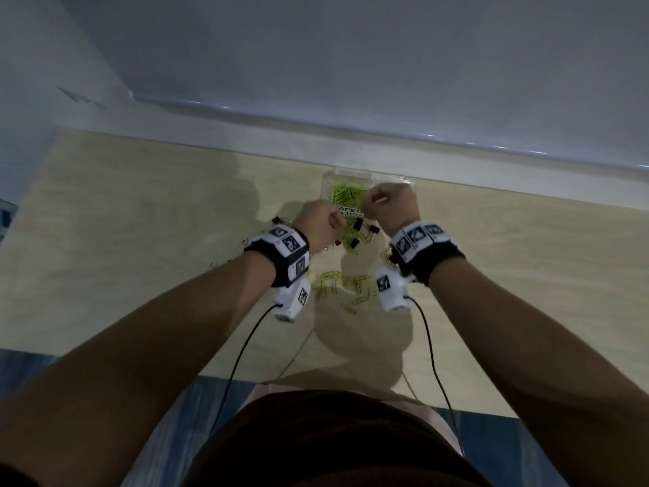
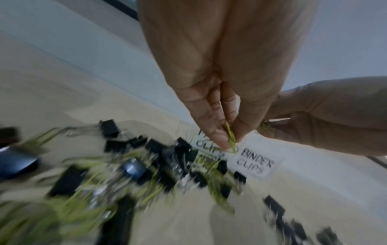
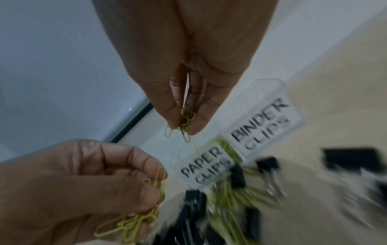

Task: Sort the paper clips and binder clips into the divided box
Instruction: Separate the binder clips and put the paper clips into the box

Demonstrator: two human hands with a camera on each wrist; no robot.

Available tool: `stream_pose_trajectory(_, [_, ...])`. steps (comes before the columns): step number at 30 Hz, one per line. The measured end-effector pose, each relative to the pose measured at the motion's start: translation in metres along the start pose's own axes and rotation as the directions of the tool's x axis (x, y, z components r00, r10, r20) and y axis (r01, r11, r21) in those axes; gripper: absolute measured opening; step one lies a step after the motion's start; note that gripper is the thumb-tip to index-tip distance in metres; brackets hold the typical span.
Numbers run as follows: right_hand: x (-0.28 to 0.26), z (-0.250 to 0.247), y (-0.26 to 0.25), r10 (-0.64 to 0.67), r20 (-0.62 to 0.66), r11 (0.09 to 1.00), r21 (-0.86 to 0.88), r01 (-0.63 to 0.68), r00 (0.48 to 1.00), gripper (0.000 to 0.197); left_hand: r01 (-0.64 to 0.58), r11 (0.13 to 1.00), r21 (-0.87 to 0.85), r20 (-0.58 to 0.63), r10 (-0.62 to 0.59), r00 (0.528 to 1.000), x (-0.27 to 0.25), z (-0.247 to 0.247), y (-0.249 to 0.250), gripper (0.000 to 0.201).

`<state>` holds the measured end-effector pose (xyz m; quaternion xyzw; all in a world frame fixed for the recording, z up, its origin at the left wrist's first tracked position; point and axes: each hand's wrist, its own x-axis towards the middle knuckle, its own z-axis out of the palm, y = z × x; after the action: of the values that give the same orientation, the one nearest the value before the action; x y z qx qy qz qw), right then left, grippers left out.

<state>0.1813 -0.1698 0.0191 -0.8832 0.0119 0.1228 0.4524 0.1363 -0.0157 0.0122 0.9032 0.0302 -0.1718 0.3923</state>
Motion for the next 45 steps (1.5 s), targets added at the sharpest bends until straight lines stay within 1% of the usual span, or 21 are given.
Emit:
stream_pose_trajectory(4, [0.037, 0.0, -0.02, -0.007, -0.08, 1.0, -0.018, 0.006, 0.997, 0.006, -0.028, 0.999, -0.033, -0.121, 0.024, 0.992, 0.026, -0.022, 0.024, 0.009])
stream_pose_trajectory(7, [0.049, 0.001, -0.017, 0.005, -0.047, 0.994, -0.107, -0.01, 0.999, 0.019, -0.042, 0.998, -0.037, -0.197, 0.034, 0.98, 0.047, -0.029, 0.038, 0.012])
stream_pose_trajectory(10, [0.04, -0.007, -0.003, -0.028, -0.041, 0.979, -0.201, 0.019, 0.999, 0.022, -0.065, 0.998, -0.018, -0.242, 0.059, 0.968, 0.065, -0.026, 0.045, 0.014])
stream_pose_trajectory(13, [0.014, -0.015, 0.018, -0.108, -0.077, 0.975, -0.203, 0.09, 0.991, 0.029, -0.119, 0.992, 0.04, -0.208, 0.124, 0.97, 0.077, -0.015, 0.045, 0.015])
stream_pose_trajectory(14, [0.005, -0.016, 0.025, -0.134, -0.055, 0.968, -0.219, 0.119, 0.989, 0.029, -0.133, 0.99, 0.054, -0.183, 0.141, 0.973, 0.079, -0.011, 0.045, 0.014])
stream_pose_trajectory(16, [-0.011, -0.014, 0.037, -0.175, 0.045, 0.936, -0.304, 0.18, 0.984, 0.029, -0.158, 0.981, 0.113, -0.119, 0.171, 0.978, 0.081, -0.005, 0.044, 0.014])
stream_pose_trajectory(18, [-0.021, -0.011, 0.044, -0.143, 0.201, 0.877, -0.427, 0.218, 0.969, 0.037, -0.193, 0.95, 0.243, -0.068, 0.216, 0.974, 0.078, -0.001, 0.041, 0.018])
stream_pose_trajectory(20, [-0.026, -0.009, 0.045, -0.076, 0.359, 0.795, -0.541, 0.274, 0.93, 0.045, -0.251, 0.903, 0.348, -0.064, 0.29, 0.955, 0.066, 0.005, 0.034, 0.019])
stream_pose_trajectory(21, [-0.029, -0.009, 0.044, -0.053, 0.408, 0.768, -0.566, 0.298, 0.912, 0.046, -0.28, 0.886, 0.371, -0.063, 0.325, 0.944, 0.058, 0.01, 0.029, 0.018])
stream_pose_trajectory(23, [-0.033, -0.009, 0.044, -0.057, 0.446, 0.746, -0.575, 0.335, 0.893, 0.045, -0.326, 0.856, 0.401, -0.013, 0.361, 0.933, 0.042, 0.026, 0.015, 0.016])
stream_pose_trajectory(25, [-0.037, -0.009, 0.046, -0.082, 0.431, 0.728, -0.59, 0.349, 0.899, 0.044, -0.324, 0.848, 0.42, 0.065, 0.328, 0.943, 0.028, 0.043, 0.001, 0.017])
stream_pose_trajectory(27, [-0.038, -0.007, 0.051, -0.085, 0.415, 0.726, -0.598, 0.341, 0.906, 0.045, -0.296, 0.852, 0.431, 0.126, 0.268, 0.955, 0.022, 0.058, -0.012, 0.024])
stream_pose_trajectory(29, [-0.034, -0.008, 0.059, -0.048, 0.439, 0.693, -0.632, 0.347, 0.897, 0.049, -0.269, 0.859, 0.435, 0.137, 0.232, 0.963, 0.02, 0.068, -0.017, 0.026])
stream_pose_trajectory(31, [-0.032, -0.009, 0.066, -0.027, 0.458, 0.668, -0.653, 0.357, 0.889, 0.047, -0.265, 0.858, 0.44, 0.144, 0.224, 0.964, 0.02, 0.071, -0.017, 0.024])
stream_pose_trajectory(34, [-0.034, -0.011, 0.073, -0.069, 0.436, 0.701, -0.619, 0.355, 0.897, 0.035, -0.293, 0.835, 0.467, 0.17, 0.24, 0.956, 0.02, 0.071, -0.019, 0.024])
stream_pose_trajectory(36, [-0.037, -0.015, 0.078, -0.088, 0.38, 0.724, -0.611, 0.321, 0.921, 0.036, -0.332, 0.821, 0.465, 0.183, 0.278, 0.943, 0.019, 0.071, -0.02, 0.027])
stream_pose_trajectory(38, [-0.039, -0.022, 0.084, -0.089, 0.27, 0.766, -0.597, 0.239, 0.959, 0.035, -0.377, 0.812, 0.447, 0.204, 0.317, 0.926, 0.016, 0.07, -0.02, 0.028])
stream_pose_trajectory(40, [-0.042, -0.032, 0.091, -0.051, 0.18, 0.784, -0.602, 0.151, 0.982, 0.035, -0.398, 0.806, 0.437, 0.232, 0.327, 0.916, 0.013, 0.07, -0.021, 0.029])
stream_pose_trajectory(41, [-0.043, -0.037, 0.094, -0.021, 0.164, 0.772, -0.624, 0.12, 0.986, 0.035, -0.397, 0.805, 0.441, 0.242, 0.32, 0.916, 0.011, 0.07, -0.023, 0.029])
stream_pose_trajectory(43, [-0.046, -0.042, 0.098, 0.005, 0.162, 0.729, -0.676, 0.107, 0.987, 0.036, -0.387, 0.8, 0.459, 0.241, 0.307, 0.921, 0.007, 0.072, -0.029, 0.031])
stream_pose_trajectory(45, [-0.045, -0.041, 0.097, -0.017, 0.168, 0.714, -0.688, 0.13, 0.986, 0.037, -0.365, 0.803, 0.471, 0.208, 0.3, 0.931, 0.004, 0.073, -0.033, 0.034])
